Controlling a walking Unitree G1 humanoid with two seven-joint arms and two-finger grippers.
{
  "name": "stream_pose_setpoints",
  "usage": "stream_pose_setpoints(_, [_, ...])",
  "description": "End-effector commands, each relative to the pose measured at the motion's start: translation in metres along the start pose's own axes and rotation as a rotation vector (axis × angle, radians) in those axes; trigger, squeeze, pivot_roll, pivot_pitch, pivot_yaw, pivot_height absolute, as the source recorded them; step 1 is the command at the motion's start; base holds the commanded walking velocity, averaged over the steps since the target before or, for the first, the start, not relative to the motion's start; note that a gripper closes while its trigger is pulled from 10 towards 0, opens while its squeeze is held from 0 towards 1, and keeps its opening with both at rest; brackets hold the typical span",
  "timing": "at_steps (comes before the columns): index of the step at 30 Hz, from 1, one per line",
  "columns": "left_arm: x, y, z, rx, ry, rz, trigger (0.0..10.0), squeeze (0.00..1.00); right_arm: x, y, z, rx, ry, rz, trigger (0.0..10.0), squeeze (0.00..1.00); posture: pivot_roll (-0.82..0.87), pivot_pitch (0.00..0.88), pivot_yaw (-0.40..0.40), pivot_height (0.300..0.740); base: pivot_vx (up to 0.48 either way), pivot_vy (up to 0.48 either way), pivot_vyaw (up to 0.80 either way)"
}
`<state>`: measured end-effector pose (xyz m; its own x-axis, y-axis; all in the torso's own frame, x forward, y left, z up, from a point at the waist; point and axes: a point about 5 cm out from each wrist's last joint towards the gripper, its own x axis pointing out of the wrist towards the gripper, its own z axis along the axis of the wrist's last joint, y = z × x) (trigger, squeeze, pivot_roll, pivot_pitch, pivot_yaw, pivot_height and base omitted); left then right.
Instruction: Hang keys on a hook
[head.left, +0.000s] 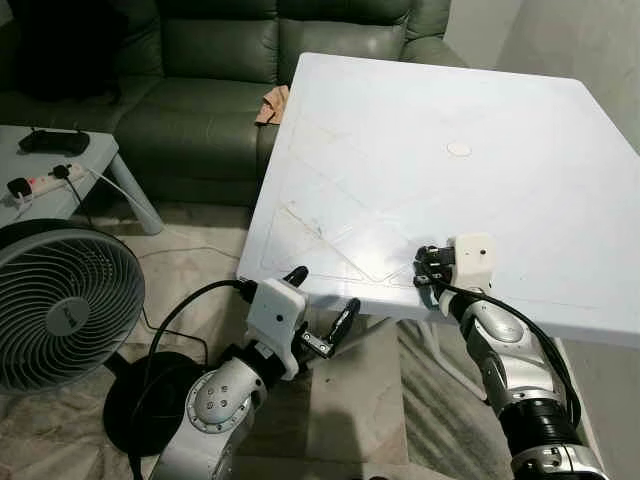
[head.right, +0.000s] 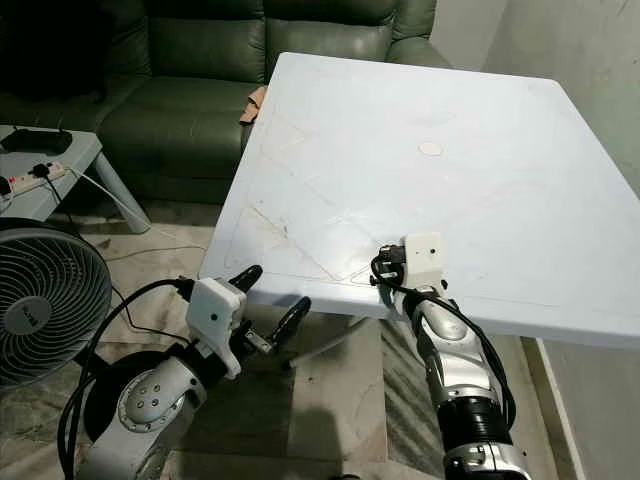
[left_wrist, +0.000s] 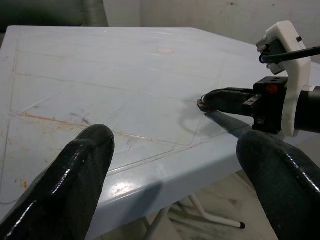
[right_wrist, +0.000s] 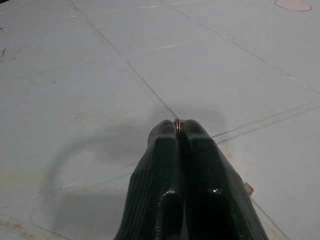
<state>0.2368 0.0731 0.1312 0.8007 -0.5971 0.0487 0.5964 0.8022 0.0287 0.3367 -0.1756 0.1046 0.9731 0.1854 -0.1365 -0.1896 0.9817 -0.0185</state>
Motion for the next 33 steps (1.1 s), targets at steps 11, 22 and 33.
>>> stream_pose_setpoints(11, [0.000, -0.002, -0.002, 0.005, 0.008, -0.001, 10.0, 0.00, -0.004, -0.005, 0.011, 0.008, -0.080, -0.007, 0.0, 0.00, 0.00, 0.129, -0.042, 0.740, 0.000, 0.000, 0.00])
stream_pose_setpoints(22, [0.012, 0.020, 0.007, -0.063, -0.048, 0.107, 10.0, 0.00, -0.020, -0.004, 0.061, 0.038, -0.433, 0.016, 0.0, 0.00, -0.01, 0.086, -0.038, 0.740, 0.000, 0.000, 0.00])
stream_pose_setpoints(33, [0.016, 0.072, 0.019, -0.107, -0.121, 0.324, 10.0, 0.00, -0.038, 0.011, 0.061, 0.111, -0.448, 0.009, 7.7, 0.00, -0.02, 0.034, -0.031, 0.740, 0.000, 0.000, 0.00])
